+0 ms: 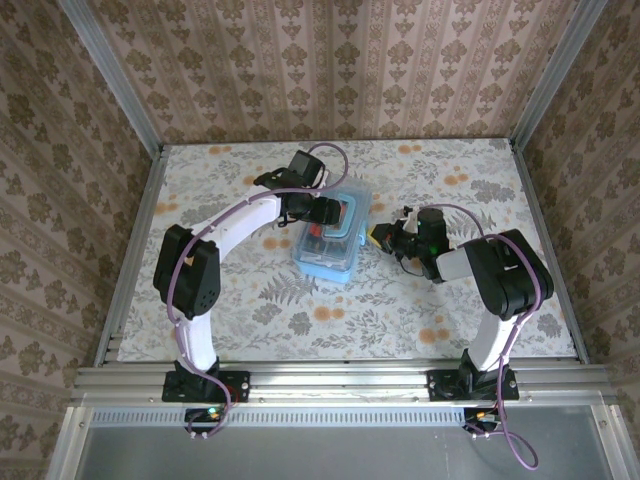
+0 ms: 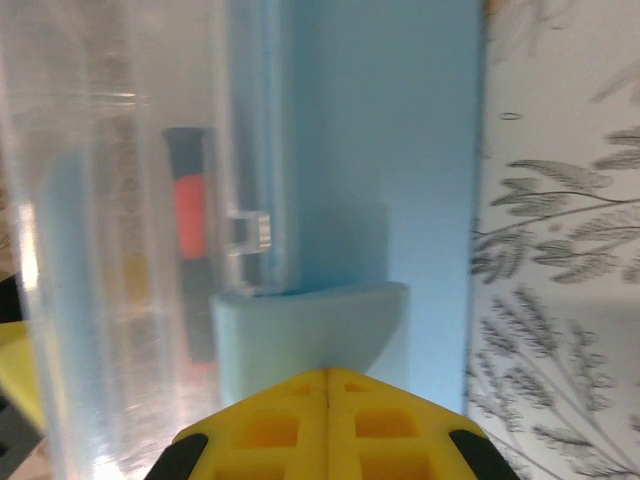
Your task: Pack the tool kit
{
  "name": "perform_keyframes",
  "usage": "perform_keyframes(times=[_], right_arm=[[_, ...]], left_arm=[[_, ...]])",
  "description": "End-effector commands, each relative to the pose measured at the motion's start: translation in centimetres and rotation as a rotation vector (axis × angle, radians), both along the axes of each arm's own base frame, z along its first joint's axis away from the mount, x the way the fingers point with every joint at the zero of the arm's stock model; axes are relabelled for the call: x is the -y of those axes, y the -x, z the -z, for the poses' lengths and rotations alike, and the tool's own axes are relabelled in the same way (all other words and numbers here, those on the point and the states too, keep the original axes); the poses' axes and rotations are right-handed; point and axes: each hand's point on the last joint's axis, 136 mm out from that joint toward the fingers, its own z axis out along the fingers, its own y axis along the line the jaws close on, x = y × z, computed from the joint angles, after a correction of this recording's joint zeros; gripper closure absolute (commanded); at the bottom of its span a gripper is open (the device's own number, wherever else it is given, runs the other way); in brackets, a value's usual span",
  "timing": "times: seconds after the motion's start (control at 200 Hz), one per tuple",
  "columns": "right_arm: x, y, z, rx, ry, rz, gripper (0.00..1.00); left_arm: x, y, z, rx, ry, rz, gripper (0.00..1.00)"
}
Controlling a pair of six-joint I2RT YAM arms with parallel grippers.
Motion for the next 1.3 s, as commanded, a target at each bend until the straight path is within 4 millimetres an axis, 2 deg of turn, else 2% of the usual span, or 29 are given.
perform_keyframes(times=[0.0, 0.315, 0.49, 1.065, 1.19, 1.295], right_arm=[[0.1, 1.5, 4.0, -0.122, 0.060, 0.015, 1.00], [-0.6, 0.9, 2.7, -0.087, 0.045, -0.003, 1.00], [-1.0, 0.3, 2.6, -0.081, 0.026, -0.008, 1.00], [-3.8, -1.1, 1.0, -0.056, 0.069, -0.095, 1.00], [-3.4, -0.9, 1.0, -0.058, 0.085, -0.093, 1.00], [-2.2, -0.5, 0.7, -0.060, 0.115, -0.077, 1.00]], left_arm=[[-0.3, 5.2, 8.3, -0.270, -0.097, 0.045, 0.57], [-0.1, 5.2, 8.1, -0.269, -0.092, 0.052, 0.57], [0.1, 5.4, 8.4, -0.276, -0.078, 0.050, 0.58], [1.2, 6.0, 9.1, -0.292, -0.045, 0.074, 0.57], [1.0, 5.8, 9.1, -0.284, -0.054, 0.062, 0.58], [0.6, 5.2, 8.5, -0.272, -0.049, 0.037, 0.57]])
